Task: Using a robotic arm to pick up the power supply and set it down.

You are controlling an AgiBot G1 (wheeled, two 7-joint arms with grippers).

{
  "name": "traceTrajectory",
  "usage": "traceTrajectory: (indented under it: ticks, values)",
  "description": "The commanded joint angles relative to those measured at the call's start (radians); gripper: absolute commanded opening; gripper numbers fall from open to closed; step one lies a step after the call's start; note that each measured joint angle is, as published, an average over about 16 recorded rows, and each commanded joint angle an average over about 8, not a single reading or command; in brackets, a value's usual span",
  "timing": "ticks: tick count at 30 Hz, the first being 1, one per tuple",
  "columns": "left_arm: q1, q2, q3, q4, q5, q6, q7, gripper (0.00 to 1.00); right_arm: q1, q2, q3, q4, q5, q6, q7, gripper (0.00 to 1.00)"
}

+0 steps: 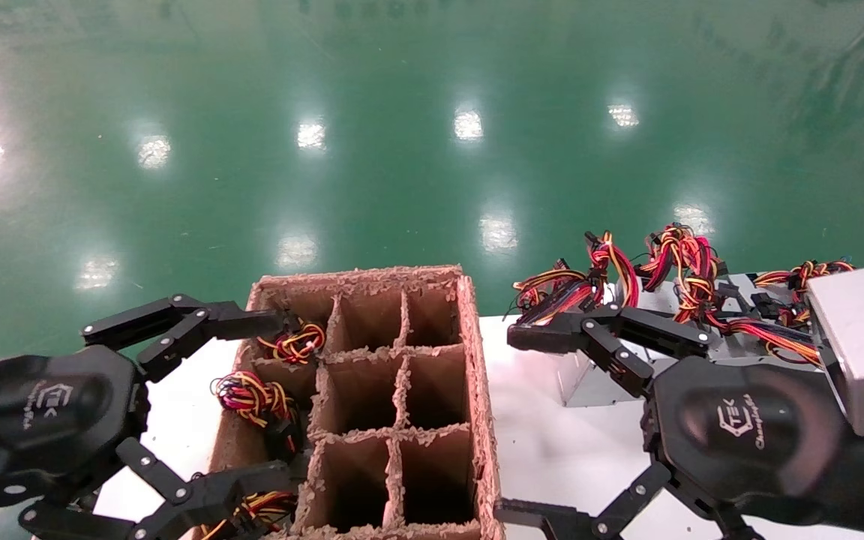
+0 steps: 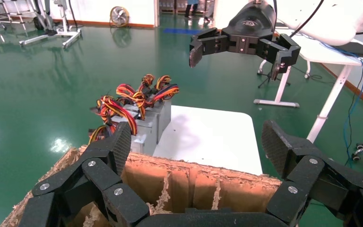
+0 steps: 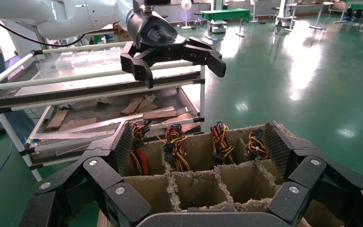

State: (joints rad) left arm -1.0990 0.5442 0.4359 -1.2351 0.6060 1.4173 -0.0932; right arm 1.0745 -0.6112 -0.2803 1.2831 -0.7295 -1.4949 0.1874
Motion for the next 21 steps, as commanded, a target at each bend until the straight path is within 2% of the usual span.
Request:
traceTrajectory:
  ticks: [1, 15, 21]
  values:
    - [0.0, 0.0, 0.0, 0.0, 0.0, 0.0, 0.0, 1.0, 0.0, 0.0, 0.0, 0.0, 0.0, 0.0, 0.0, 1.0]
    - [0.0, 0.0, 0.0, 0.0, 0.0, 0.0, 0.0, 1.0, 0.0, 0.0, 0.0, 0.0, 0.0, 0.0, 0.0, 1.0]
    - [0.0, 0.0, 0.0, 0.0, 0.0, 0.0, 0.0, 0.25, 0.0, 0.0, 0.0, 0.0, 0.0, 0.0, 0.0, 1.0]
